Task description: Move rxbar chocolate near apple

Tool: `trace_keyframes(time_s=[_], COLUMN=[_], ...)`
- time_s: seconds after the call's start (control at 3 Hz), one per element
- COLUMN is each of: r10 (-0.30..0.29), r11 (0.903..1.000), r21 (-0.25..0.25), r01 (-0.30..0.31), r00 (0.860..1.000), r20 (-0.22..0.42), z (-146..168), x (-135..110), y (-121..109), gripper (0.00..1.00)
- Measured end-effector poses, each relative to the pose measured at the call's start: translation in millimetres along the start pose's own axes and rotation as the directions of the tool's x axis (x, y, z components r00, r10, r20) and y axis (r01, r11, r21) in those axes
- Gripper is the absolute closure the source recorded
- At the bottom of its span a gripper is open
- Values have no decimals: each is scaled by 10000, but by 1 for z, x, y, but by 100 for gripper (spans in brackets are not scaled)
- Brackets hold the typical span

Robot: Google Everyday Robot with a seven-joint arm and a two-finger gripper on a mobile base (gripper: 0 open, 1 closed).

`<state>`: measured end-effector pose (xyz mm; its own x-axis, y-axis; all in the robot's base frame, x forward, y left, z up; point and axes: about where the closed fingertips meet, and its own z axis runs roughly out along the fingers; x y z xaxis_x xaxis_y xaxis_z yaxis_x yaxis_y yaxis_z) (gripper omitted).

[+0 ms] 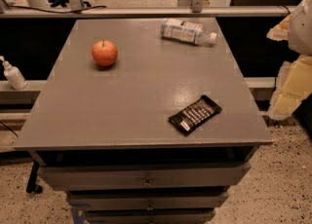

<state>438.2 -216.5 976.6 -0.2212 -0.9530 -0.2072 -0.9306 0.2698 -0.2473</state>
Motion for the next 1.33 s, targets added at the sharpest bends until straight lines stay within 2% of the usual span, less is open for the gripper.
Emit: trace_keyframes(time_s=[0.67, 1.33], r10=[-102, -175], r11=[9999, 9996], r21=[95, -178], r01=[101, 202], r00=[9998, 9898], r20=[194, 1411], z=[3, 51], x=[-3, -12], y=[0, -5], gripper=[0, 0])
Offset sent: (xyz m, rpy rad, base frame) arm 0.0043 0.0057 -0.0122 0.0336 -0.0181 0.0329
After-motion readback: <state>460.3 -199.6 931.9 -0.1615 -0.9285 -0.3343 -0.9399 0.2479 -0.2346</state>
